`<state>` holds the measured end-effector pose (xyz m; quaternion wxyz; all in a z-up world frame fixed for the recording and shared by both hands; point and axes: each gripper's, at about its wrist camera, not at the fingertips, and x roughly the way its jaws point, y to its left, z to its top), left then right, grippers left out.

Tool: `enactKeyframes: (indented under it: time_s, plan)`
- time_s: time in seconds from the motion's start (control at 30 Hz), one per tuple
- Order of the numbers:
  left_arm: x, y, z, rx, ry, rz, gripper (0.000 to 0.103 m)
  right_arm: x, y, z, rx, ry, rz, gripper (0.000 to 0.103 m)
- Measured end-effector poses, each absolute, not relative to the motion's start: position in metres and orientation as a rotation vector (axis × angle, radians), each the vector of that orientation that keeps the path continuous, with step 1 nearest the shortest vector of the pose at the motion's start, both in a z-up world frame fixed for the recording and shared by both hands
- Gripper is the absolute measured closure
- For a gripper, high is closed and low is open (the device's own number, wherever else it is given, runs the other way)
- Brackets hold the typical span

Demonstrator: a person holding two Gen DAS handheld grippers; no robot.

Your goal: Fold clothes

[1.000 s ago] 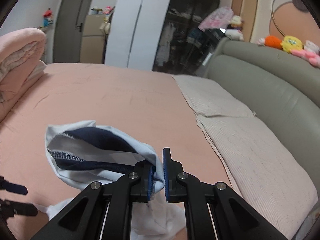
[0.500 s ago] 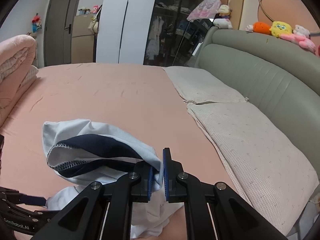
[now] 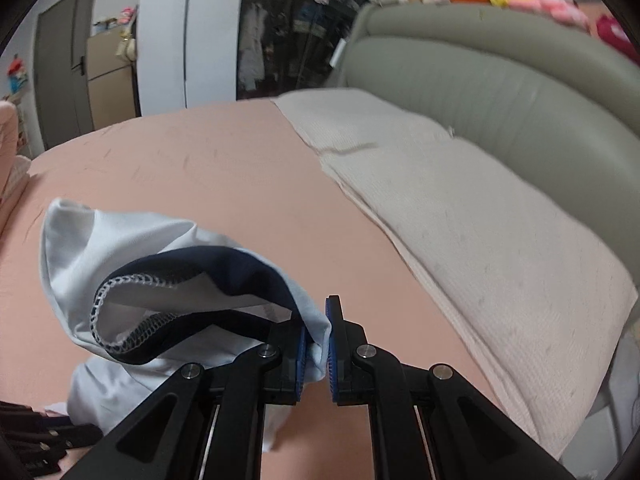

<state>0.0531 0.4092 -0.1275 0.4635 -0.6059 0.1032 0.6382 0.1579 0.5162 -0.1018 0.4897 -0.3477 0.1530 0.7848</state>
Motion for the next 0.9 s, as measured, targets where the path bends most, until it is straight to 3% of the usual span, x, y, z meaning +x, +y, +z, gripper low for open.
enactKeyframes:
  time_s: [0.63,0.83,0.9]
  plan:
    - [0.047,0.402,-0.144,-1.463,0.357,1.560,0.086,0.235,0.514,-0.169,-1.002,0.430,1.804,0.097]
    - [0.056,0.403,-0.117,-1.059,0.669,1.656,0.086,0.237,0.504,-0.164,-0.984,0.473,1.825,0.097]
    - [0.055,0.400,-0.113,-1.067,0.647,1.653,0.086,0.234,0.496,-0.164,-0.984,0.469,1.832,0.097]
